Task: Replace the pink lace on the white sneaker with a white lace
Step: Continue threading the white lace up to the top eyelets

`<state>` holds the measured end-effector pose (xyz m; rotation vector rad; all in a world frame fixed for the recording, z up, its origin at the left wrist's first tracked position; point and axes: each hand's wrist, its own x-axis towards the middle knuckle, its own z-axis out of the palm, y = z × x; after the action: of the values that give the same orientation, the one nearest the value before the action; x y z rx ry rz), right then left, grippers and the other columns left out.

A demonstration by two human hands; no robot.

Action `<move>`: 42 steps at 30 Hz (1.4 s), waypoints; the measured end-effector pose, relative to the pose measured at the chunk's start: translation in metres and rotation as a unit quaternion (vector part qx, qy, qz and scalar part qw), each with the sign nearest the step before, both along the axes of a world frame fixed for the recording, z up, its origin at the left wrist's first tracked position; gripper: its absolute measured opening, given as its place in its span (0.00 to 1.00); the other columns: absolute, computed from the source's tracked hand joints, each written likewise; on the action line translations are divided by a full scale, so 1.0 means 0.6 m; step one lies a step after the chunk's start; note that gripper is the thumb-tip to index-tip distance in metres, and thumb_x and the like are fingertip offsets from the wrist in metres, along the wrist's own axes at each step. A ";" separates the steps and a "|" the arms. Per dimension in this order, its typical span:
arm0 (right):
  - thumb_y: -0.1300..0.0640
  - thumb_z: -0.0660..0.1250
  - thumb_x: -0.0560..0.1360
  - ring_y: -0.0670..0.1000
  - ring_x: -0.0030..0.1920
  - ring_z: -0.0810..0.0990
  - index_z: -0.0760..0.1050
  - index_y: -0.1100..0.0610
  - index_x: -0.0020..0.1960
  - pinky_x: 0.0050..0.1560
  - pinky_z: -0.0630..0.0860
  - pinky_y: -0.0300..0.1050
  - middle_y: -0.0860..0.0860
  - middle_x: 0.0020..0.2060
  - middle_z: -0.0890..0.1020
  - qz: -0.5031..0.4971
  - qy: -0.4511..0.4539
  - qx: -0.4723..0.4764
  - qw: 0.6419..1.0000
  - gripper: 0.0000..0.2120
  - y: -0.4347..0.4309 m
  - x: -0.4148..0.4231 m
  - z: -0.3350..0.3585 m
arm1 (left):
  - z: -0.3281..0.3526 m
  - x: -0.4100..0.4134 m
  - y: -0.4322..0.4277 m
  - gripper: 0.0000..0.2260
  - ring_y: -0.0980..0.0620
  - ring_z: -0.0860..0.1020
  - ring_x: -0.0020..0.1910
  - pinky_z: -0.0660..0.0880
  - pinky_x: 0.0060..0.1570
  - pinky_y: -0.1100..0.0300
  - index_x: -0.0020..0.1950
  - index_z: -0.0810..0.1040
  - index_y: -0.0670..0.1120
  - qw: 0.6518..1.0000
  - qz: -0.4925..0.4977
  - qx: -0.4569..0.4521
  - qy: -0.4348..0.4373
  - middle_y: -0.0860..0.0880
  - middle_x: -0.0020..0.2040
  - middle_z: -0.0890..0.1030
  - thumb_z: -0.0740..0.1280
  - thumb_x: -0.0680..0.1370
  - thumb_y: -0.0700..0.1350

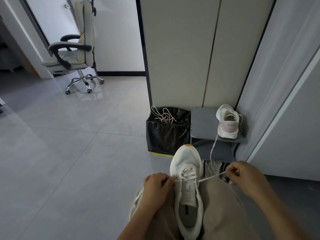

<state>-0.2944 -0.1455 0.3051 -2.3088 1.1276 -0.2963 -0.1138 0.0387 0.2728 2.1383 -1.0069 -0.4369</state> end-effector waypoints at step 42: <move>0.51 0.57 0.79 0.47 0.43 0.76 0.75 0.53 0.46 0.38 0.65 0.39 0.47 0.40 0.75 0.144 0.148 -0.046 0.977 0.10 0.056 0.087 -0.020 | 0.026 -0.029 -0.092 0.15 0.49 0.67 0.59 0.62 0.58 0.58 0.59 0.74 0.46 0.970 -0.076 0.133 -0.188 0.47 0.59 0.71 0.57 0.80 0.53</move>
<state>-0.2422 -0.1120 0.2932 -2.6204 0.9071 0.1107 -0.1310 -0.0163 0.2887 2.4534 -1.3967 -0.2516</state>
